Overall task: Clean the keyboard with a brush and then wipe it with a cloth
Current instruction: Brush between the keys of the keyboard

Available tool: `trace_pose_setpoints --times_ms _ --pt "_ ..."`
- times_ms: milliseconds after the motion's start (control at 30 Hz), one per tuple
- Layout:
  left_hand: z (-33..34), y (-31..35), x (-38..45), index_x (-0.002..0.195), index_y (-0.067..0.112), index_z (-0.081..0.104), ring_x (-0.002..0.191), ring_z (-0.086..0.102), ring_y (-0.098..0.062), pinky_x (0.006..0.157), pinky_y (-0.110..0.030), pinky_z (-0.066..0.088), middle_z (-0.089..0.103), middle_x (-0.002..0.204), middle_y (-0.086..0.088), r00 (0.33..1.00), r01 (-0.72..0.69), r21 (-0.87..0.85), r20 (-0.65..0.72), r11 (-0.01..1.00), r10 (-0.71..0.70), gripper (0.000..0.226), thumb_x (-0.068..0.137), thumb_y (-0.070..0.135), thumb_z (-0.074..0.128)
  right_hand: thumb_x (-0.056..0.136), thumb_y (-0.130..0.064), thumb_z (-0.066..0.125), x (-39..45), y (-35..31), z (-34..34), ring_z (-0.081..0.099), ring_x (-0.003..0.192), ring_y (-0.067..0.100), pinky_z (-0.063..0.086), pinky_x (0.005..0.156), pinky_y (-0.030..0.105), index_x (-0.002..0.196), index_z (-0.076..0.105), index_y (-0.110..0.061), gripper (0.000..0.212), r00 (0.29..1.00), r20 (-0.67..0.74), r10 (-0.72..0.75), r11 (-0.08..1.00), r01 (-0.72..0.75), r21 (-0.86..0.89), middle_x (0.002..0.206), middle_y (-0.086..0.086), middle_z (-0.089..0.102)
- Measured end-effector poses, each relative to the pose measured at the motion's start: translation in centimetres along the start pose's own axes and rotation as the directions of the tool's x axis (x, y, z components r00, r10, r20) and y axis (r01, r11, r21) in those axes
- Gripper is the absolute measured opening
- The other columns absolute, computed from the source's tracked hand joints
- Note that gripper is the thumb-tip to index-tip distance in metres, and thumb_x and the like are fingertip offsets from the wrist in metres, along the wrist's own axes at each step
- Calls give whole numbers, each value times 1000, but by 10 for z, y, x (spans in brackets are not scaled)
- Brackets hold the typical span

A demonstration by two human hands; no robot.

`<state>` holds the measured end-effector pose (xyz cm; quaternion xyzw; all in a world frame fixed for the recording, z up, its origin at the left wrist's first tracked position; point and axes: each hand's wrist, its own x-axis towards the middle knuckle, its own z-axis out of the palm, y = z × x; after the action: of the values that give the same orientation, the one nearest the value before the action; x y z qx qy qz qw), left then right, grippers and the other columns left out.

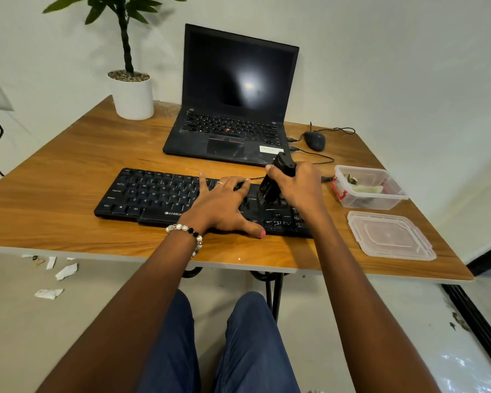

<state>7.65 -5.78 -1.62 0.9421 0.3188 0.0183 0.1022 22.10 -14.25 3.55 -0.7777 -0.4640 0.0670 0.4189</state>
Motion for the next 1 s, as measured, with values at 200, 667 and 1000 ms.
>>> trace_pose_setpoints --times_ms 200,667,1000 --pt "0 0 -1 154 22 2 148 0 -20 107 -70 -13 4 161 5 1000 3 6 2 1000 -3 130 55 94 47 87 -33 69 2 -6 -32 58 75 14 44 63 25 77 58 -16 23 989 130 68 979 -41 -201 83 3 63" --pt "0 -1 0 154 21 4 148 1 -19 107 -70 -13 6 160 6 1000 -1 0 -6 1000 1 131 54 94 46 88 -39 67 12 -3 8 62 72 16 49 61 28 83 66 -10 29 997 -28 -69 995 66 -76 76 2 64" --pt "0 0 0 154 22 4 148 2 -19 108 -70 -13 6 160 6 1000 -2 5 -9 1000 2 129 56 93 48 87 -40 68 12 18 -25 56 72 17 34 53 21 96 68 -4 37 991 -108 81 984 -97 -151 82 4 62"
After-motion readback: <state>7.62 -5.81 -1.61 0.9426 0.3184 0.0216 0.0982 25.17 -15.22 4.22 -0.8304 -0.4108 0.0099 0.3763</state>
